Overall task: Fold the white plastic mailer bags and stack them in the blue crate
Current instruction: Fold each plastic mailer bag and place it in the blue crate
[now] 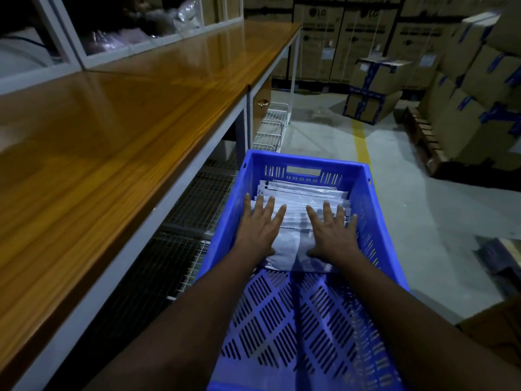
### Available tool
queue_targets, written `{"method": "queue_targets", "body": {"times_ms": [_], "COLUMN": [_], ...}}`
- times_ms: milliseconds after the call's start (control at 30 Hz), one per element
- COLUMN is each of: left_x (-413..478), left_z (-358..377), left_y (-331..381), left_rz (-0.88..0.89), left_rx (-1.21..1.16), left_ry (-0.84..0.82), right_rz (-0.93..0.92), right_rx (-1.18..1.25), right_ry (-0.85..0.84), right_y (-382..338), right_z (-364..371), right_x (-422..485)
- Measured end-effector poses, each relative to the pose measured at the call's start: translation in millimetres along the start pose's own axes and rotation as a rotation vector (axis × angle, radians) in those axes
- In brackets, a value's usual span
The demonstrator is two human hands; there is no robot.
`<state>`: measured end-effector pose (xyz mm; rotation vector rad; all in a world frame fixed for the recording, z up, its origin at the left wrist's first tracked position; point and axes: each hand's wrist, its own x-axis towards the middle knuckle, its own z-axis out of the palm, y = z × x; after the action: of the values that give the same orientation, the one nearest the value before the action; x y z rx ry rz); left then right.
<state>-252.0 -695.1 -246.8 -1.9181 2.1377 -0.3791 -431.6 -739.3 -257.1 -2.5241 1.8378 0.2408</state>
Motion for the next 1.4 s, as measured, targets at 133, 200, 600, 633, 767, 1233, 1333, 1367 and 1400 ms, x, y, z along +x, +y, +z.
{"method": "queue_targets", "body": {"times_ms": [133,200,600,633,767,1233,1333,1367,1400], "left_x": [-33.3,-54.5,-298.9,-323.4,-424.6,-714.3,-740.7,-746.3,-750.0], "left_z": [-37.2,-62.3,-166.2,-168.9,-171.7,-150.6,-142.9,-141.2,-138.9], "left_y": [-12.4,-22.9,-135.2,-145.0,-179.2,-256.5,-276.0,-282.4,-288.7], "left_rz": [-0.059,-0.093,-0.559,-0.607,-0.770,-1.221,-1.287,-1.300,-1.317], "left_rx": [-0.046,-0.068,-0.044,-0.051,-0.028,0.028,-0.001,-0.003,-0.006], "left_ry": [0.091,0.141,0.329,0.320,0.269,0.121,0.115,0.114,0.102], "right_rz": [-0.056,-0.084,-0.479,-0.526,-0.705,-1.201,-1.228,-1.232,-1.228], "right_rx": [0.025,0.039,0.283,0.307,0.370,0.486,0.501,0.497,0.489], "right_ry": [0.146,0.228,0.624,0.626,0.605,0.544,0.547,0.531,0.509], "right_y": [-11.3,-22.2,-200.6,-223.3,-310.9,-545.8,-572.3,-578.9,-585.2], "right_z": [-36.0,-62.2,-189.7,-195.0,-207.9,-170.9,-173.5,-175.7,-177.3], "right_x": [-24.9,-41.0,-188.5,-203.2,-261.6,-428.0,-426.9,-424.9,-422.7]}}
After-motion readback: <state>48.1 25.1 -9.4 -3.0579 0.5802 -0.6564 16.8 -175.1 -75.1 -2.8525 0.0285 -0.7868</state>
